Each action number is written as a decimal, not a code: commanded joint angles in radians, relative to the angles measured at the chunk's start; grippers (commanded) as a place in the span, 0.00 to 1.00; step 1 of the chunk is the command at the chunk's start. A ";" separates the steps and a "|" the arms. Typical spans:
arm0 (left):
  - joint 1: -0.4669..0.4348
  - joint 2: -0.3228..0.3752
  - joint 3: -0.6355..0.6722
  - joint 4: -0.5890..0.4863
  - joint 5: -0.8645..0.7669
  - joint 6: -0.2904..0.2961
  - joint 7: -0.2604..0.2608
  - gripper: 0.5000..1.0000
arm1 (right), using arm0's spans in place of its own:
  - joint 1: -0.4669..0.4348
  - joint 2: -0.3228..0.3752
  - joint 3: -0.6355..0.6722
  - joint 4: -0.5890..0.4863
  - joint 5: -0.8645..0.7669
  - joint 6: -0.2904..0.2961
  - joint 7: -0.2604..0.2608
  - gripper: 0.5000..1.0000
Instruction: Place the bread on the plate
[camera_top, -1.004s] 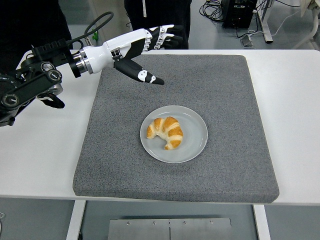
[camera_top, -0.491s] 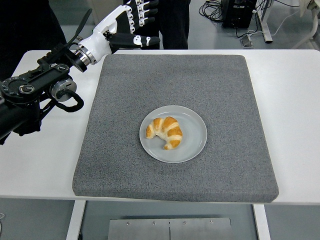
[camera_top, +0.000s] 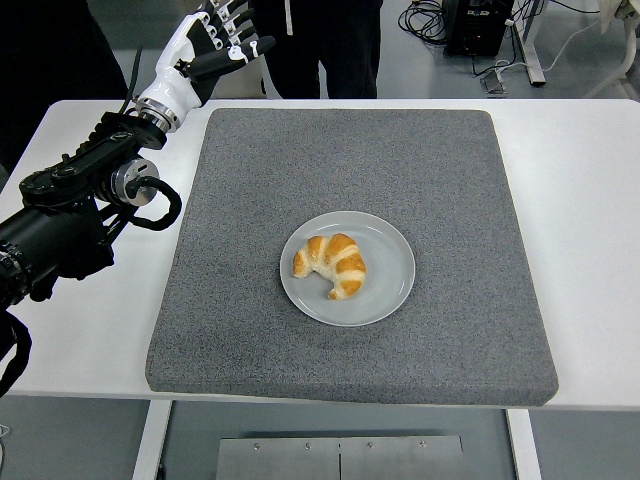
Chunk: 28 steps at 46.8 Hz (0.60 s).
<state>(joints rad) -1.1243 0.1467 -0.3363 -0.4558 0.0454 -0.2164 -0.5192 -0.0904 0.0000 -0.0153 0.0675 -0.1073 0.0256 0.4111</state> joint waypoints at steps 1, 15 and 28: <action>0.000 -0.002 -0.026 0.011 -0.028 0.014 0.010 0.93 | 0.000 0.000 0.000 0.003 0.000 0.001 0.000 1.00; 0.011 -0.104 -0.156 0.132 -0.032 0.037 0.033 0.93 | 0.008 0.000 0.000 0.002 0.000 0.001 0.000 1.00; 0.023 -0.124 -0.188 0.178 -0.038 0.040 0.070 0.93 | 0.001 0.000 0.000 0.002 0.000 -0.001 0.000 1.00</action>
<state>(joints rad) -1.1016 0.0233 -0.5241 -0.2876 0.0077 -0.1765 -0.4541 -0.0889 0.0000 -0.0153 0.0680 -0.1073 0.0256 0.4111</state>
